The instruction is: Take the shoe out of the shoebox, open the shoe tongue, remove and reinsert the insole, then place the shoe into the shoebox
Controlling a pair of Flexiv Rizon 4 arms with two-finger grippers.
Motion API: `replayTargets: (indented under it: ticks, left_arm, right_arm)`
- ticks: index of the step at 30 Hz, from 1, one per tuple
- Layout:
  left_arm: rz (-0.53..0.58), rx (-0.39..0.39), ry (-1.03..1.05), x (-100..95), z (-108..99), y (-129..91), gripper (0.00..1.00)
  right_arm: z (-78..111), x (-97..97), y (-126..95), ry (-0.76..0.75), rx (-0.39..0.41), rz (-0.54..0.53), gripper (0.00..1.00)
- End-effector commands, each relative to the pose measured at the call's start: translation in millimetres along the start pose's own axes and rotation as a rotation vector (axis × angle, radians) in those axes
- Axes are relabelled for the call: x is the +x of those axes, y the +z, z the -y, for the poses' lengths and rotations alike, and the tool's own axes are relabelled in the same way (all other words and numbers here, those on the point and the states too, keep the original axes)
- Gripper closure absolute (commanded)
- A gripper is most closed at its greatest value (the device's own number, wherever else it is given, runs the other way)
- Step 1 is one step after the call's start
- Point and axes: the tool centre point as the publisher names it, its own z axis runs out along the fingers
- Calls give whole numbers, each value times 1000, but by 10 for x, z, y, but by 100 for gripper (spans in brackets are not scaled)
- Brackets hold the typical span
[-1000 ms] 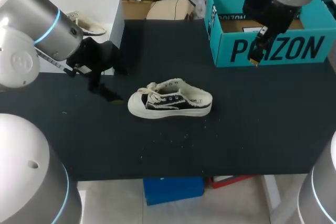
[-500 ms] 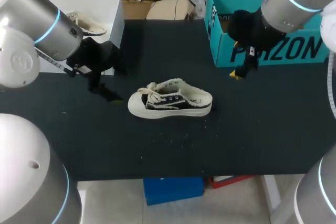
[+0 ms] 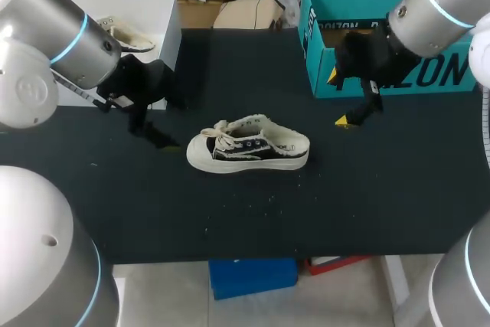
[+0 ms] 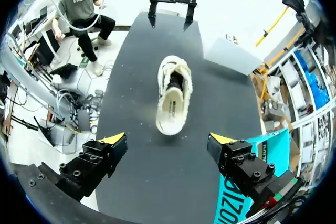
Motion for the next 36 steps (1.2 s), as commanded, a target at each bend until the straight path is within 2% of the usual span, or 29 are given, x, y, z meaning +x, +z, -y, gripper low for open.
replayTargets:
  ticks: [1,5,9,14,20,27,36]
  left_arm:
    - [4,0,2,6,-6,18,0]
    - [4,0,2,6,-6,18,0]
    - [4,0,2,6,-6,18,0]
    - [4,0,2,6,-6,18,0]
    - [4,0,2,6,-6,18,0]
    - [4,0,2,6,-6,18,0]
    - [4,0,2,6,-6,18,0]
  right_arm:
    - [100,78,144,80,-43,58,0]
    - [127,104,281,140,-92,108,0]
    - [98,84,466,138,-150,142,0]
    - [77,38,763,65,-308,137,0]
    - [56,-43,994,44,-410,103,0]
    - [102,-125,1198,45,-440,88,0]
    - [175,-107,1412,63,-457,76,0]
